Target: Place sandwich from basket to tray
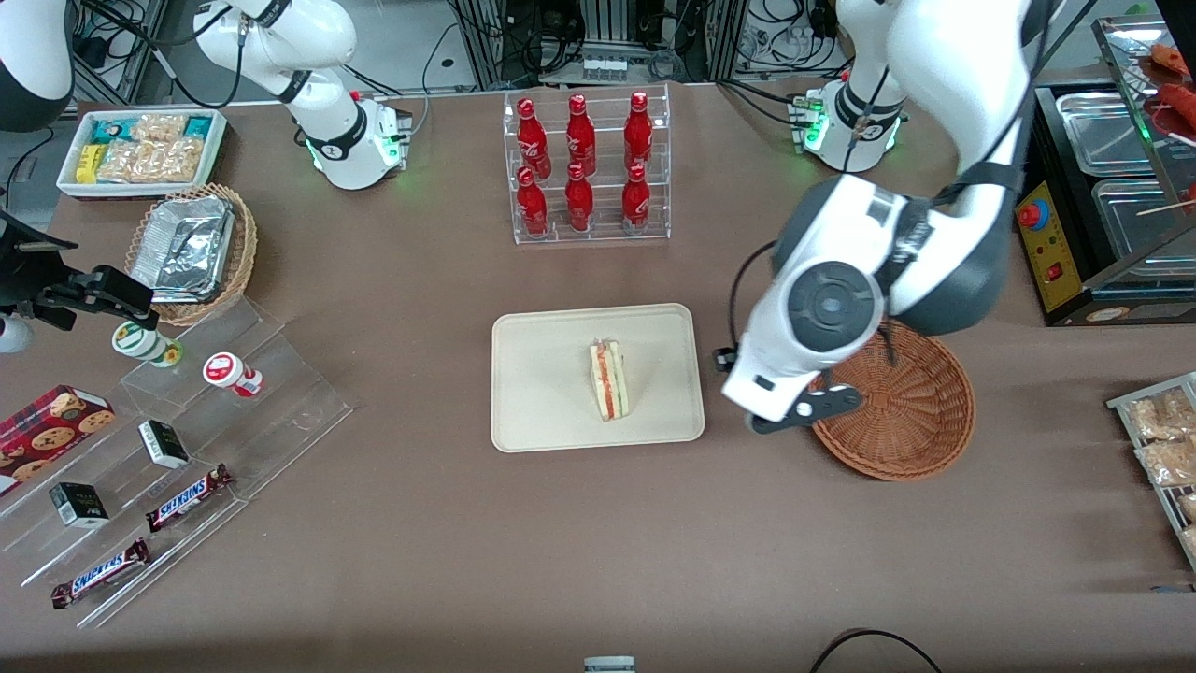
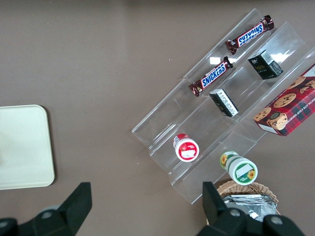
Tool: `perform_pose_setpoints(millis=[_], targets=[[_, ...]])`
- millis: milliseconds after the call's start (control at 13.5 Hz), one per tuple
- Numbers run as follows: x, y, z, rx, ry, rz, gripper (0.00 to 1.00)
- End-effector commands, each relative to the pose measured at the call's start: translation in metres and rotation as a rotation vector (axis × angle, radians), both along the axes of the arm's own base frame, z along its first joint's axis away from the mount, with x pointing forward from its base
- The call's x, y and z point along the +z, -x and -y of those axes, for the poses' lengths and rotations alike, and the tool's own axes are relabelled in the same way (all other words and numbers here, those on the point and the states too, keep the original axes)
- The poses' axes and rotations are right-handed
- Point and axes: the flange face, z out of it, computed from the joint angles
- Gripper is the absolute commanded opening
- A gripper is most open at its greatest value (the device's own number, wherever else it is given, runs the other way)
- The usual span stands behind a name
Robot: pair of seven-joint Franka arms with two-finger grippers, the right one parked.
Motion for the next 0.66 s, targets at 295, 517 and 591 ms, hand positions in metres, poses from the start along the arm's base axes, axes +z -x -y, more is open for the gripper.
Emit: perform_pose_setpoints(millis=[295,517,591], targets=[[0.04,0.014,-0.142,-0.08,0.104,-0.011,1.0],[0.057,0.049,-0.176,-0.145,0.1,-0.01,1.0],[0.066,0.059,-0.184,-0.159,0.1,-0.004,1.0]])
